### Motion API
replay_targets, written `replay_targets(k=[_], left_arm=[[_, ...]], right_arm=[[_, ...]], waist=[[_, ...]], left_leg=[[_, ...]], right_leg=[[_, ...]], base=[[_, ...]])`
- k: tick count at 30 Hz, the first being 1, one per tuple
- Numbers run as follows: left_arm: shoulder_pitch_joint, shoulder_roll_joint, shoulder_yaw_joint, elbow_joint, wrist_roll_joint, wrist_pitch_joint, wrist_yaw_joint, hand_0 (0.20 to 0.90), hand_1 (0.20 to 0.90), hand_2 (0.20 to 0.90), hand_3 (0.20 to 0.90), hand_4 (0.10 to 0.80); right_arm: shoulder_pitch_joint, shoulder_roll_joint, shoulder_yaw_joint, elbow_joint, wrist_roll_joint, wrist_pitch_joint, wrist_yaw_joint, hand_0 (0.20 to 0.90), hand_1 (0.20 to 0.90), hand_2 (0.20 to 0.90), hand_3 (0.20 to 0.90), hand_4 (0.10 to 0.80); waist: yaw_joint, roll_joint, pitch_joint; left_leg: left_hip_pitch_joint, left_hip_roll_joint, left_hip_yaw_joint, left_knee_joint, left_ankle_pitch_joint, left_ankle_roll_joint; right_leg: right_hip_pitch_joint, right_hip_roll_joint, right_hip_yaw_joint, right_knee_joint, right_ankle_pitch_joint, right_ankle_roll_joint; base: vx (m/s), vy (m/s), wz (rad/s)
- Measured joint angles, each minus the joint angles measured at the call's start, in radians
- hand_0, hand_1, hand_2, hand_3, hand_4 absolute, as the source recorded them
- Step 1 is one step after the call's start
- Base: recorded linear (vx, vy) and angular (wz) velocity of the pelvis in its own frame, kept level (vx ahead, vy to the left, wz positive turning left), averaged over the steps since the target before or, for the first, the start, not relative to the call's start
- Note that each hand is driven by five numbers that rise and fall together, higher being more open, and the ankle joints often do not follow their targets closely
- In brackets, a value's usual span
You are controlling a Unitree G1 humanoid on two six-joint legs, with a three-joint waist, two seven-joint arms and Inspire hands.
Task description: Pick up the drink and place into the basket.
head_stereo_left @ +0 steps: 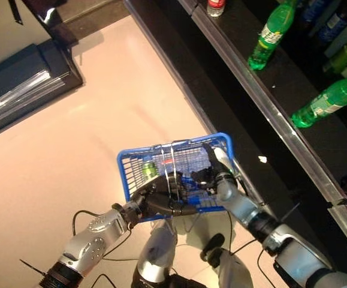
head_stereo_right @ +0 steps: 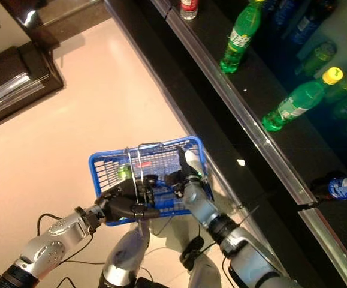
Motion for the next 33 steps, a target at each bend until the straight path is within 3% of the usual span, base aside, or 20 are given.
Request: replay_targets(k=[5, 9, 16, 20, 24, 28, 33], left_arm=[[0.054, -0.018, 0.042, 0.027, 0.017, -0.041, 0.007, 0.3, 0.3, 0.3, 0.2, 0.1], [0.094, -0.054, 0.067, 0.049, 0.017, -0.078, 0.022, 0.3, 0.3, 0.3, 0.2, 0.1], [0.131, -0.094, 0.075, 0.123, 0.044, -0.146, 0.109, 0.3, 0.3, 0.3, 0.2, 0.1], [0.176, -0.129, 0.082, 0.169, 0.056, -0.187, 0.201, 0.3, 0.3, 0.3, 0.2, 0.1], [0.208, -0.176, 0.097, 0.256, 0.059, -0.242, 0.282, 0.3, 0.3, 0.3, 0.2, 0.1], [0.212, -0.222, 0.12, 0.417, 0.066, -0.309, 0.358, 0.3, 0.3, 0.3, 0.2, 0.1], [0.232, -0.288, 0.173, 0.587, 0.064, -0.351, 0.417, 0.3, 0.3, 0.3, 0.2, 0.1]], right_arm=[[0.124, -0.046, -0.027, -0.174, -0.019, -0.01, 0.047, 0.9, 0.9, 0.9, 0.9, 0.8], [0.238, -0.087, -0.098, -0.333, 0.052, -0.074, 0.136, 0.9, 0.9, 0.9, 0.9, 0.8], [0.405, -0.135, -0.131, -0.476, 0.317, -0.16, 0.325, 0.9, 0.9, 0.9, 0.9, 0.8], [0.475, -0.128, -0.139, -0.491, 0.428, -0.217, 0.377, 0.9, 0.9, 0.9, 0.9, 0.8], [0.549, -0.076, -0.193, -0.49, 0.568, -0.252, 0.43, 0.9, 0.9, 0.9, 0.9, 0.8], [0.589, -0.023, -0.23, -0.47, 0.638, -0.273, 0.487, 0.9, 0.9, 0.9, 0.9, 0.8], [0.649, 0.031, -0.299, -0.361, 0.709, -0.298, 0.531, 0.9, 0.9, 0.9, 0.9, 0.8]], waist=[[-0.036, -0.021, 0.0], [-0.064, -0.031, -0.001], [-0.114, -0.046, -0.006], [-0.128, -0.052, -0.01], [-0.151, -0.086, -0.031], [-0.201, -0.127, -0.097], [-0.256, -0.134, -0.188]], left_leg=[[0.001, 0.009, 0.018, 0.0, -0.002, 0.003], [0.008, 0.019, 0.041, 0.0, -0.003, 0.005], [0.056, 0.028, 0.057, -0.02, -0.007, 0.009], [0.091, 0.033, 0.08, -0.042, -0.009, 0.013], [0.14, 0.045, 0.107, -0.08, -0.01, 0.015], [0.166, 0.053, 0.148, -0.119, -0.009, 0.018], [0.218, 0.057, 0.2, -0.173, -0.003, 0.028]], right_leg=[[0.009, 0.017, 0.024, -0.035, 0.023, 0.0], [0.015, 0.03, 0.048, -0.061, 0.042, -0.002], [0.067, 0.038, 0.055, -0.103, 0.054, 0.0], [0.092, 0.042, 0.075, -0.133, 0.067, 0.003], [0.13, 0.051, 0.094, -0.177, 0.081, 0.005], [0.143, 0.053, 0.131, -0.234, 0.106, 0.01], [0.181, 0.049, 0.165, -0.304, 0.136, 0.018]], base=[[0.001, 0.024, -0.09], [0.03, 0.02, -0.16], [0.05, -0.003, -0.07], [0.04, 0.004, -0.15], [0.03, 0.054, -0.19], [0.013, 0.088, -0.27], [-0.007, 0.103, -0.24]])
